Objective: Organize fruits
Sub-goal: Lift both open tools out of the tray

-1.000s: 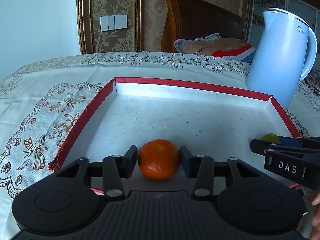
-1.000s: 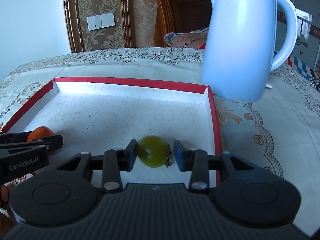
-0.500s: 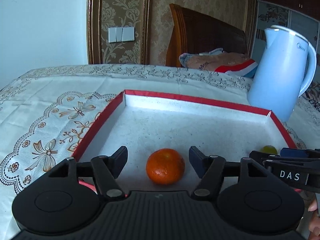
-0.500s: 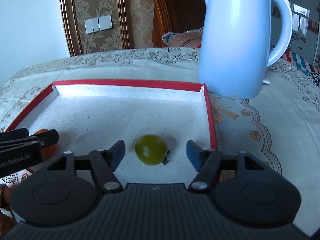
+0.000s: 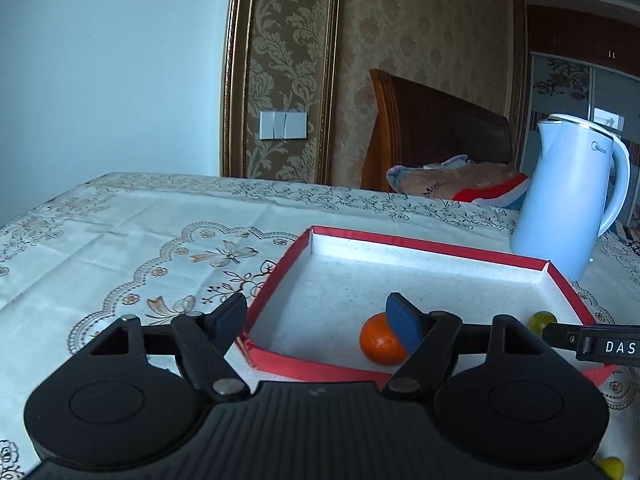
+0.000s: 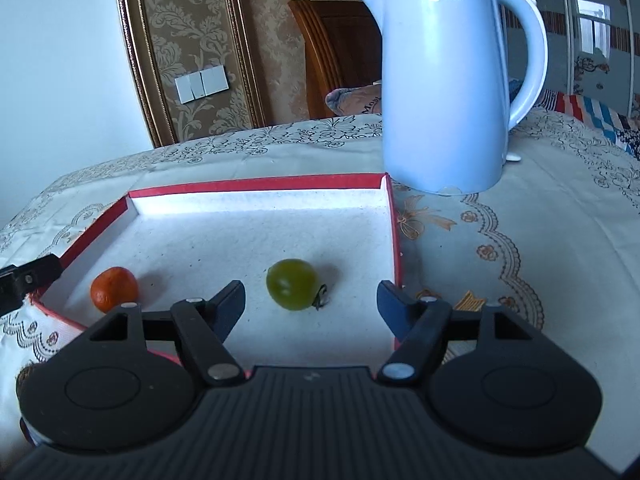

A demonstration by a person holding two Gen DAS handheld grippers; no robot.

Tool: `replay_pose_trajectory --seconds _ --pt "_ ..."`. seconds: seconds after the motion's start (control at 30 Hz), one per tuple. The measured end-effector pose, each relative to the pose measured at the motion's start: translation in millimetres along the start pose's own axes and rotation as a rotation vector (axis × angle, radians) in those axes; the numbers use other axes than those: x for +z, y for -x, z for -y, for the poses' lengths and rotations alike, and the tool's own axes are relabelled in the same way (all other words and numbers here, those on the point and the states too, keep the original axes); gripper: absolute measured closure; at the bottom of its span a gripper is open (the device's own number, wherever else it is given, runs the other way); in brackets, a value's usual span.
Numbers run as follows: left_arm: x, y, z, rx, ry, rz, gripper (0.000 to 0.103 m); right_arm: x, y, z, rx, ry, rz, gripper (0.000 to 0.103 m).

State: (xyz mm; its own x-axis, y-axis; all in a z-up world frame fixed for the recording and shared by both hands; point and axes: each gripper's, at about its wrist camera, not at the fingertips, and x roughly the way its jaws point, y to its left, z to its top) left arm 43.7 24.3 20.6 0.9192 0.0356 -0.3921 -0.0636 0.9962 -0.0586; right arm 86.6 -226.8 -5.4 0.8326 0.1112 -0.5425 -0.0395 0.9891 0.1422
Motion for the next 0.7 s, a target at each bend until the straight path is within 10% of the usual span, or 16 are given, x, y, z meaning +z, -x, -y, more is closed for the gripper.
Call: replay_pose_trajectory --seconds 0.7 --pt "-16.9 8.3 -31.6 0.012 0.076 -0.068 0.024 -16.4 19.0 -4.3 0.014 0.014 0.051 0.028"
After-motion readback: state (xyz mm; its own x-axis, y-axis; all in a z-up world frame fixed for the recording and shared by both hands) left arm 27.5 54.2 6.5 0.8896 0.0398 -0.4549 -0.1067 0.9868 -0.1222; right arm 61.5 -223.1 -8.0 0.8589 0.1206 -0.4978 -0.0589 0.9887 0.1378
